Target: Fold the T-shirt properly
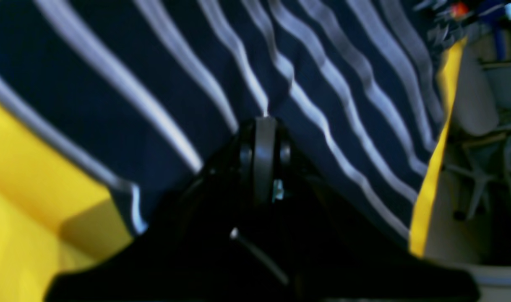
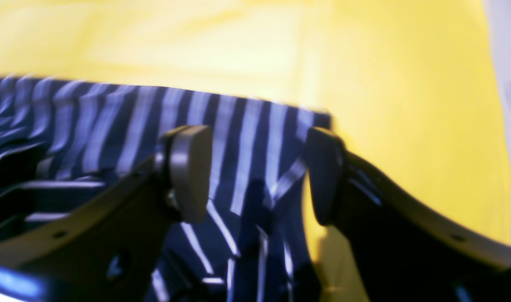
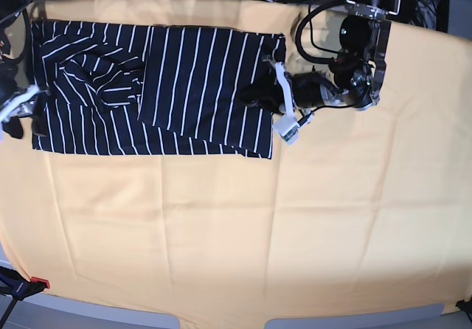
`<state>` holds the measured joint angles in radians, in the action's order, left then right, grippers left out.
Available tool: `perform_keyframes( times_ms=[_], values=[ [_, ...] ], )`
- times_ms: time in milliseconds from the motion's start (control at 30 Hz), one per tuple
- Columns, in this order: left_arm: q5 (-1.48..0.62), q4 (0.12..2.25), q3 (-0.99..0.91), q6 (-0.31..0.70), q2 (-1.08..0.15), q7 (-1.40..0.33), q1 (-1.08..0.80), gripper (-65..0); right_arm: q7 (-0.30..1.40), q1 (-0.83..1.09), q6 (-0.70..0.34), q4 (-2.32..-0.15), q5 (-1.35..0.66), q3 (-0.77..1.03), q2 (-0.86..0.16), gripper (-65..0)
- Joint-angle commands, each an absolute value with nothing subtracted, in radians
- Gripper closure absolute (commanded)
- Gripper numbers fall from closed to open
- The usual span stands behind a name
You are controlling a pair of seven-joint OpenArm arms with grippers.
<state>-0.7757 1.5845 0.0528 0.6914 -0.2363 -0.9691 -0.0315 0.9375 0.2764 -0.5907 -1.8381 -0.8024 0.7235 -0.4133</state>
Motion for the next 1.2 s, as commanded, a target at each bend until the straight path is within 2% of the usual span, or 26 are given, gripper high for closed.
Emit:
perform_keyframes(
  times_ms=[0,100,300,367,467,733,800,833,933,967,1167],
  values=[
    [-0.751,1.601,0.052,0.698,-0.239,-0.961,-0.014,0.0,0.925,0.279,-0.587,-1.819,-0.835,0.738,-0.433,-39.4],
    [-0.719,1.601,0.052,0.667,-0.239,-0.961,-0.014,0.0,0.944,0.285,-0.59,-1.684,-0.87,0.748,-0.432,-39.3],
    [-0.715,1.601,0.052,0.661,-0.266,-0.96,-0.014,0.0,1.003,0.286,-0.693,-1.416,-1.033,0.748,-0.432,-39.3],
    [-0.715,1.601,0.052,0.661,-0.272,-0.957,-0.014,0.0,1.032,0.286,-0.698,-1.356,-1.108,0.748,-0.432,-39.3],
    [-0.719,1.601,0.052,0.661,-0.271,-0.939,-0.015,0.0,1.083,0.285,-0.698,-1.301,-1.213,0.746,-0.427,-39.3],
    [-0.727,1.601,0.052,0.661,-0.271,-0.939,-0.014,0.0,1.1,0.282,-0.698,-1.296,-1.231,0.636,-0.399,-38.9],
    [-0.747,1.602,0.052,0.661,-0.271,-0.939,-0.014,0.0,1.1,0.282,-0.698,-1.297,-1.23,0.596,-0.4,-32.8],
    [-0.749,1.602,0.052,0.661,-0.271,-0.939,-0.014,0.0,1.101,0.276,-0.698,-1.297,-1.23,0.587,-0.4,-26.3],
    [-0.75,1.602,0.049,0.661,-0.272,-0.939,-0.013,0.0,1.103,0.259,-0.698,-1.298,-1.228,0.592,-0.405,-1.7],
    [-0.75,1.602,0.046,0.661,-0.272,-0.939,-0.013,0.0,1.104,0.253,-0.698,-1.299,-1.227,0.599,-0.406,0.0],
    [-0.868,1.604,-0.022,0.661,-0.271,-0.94,-0.002,0.0,1.102,0.244,-0.698,-1.357,-1.221,0.647,-0.452,0.0]
  ],
)
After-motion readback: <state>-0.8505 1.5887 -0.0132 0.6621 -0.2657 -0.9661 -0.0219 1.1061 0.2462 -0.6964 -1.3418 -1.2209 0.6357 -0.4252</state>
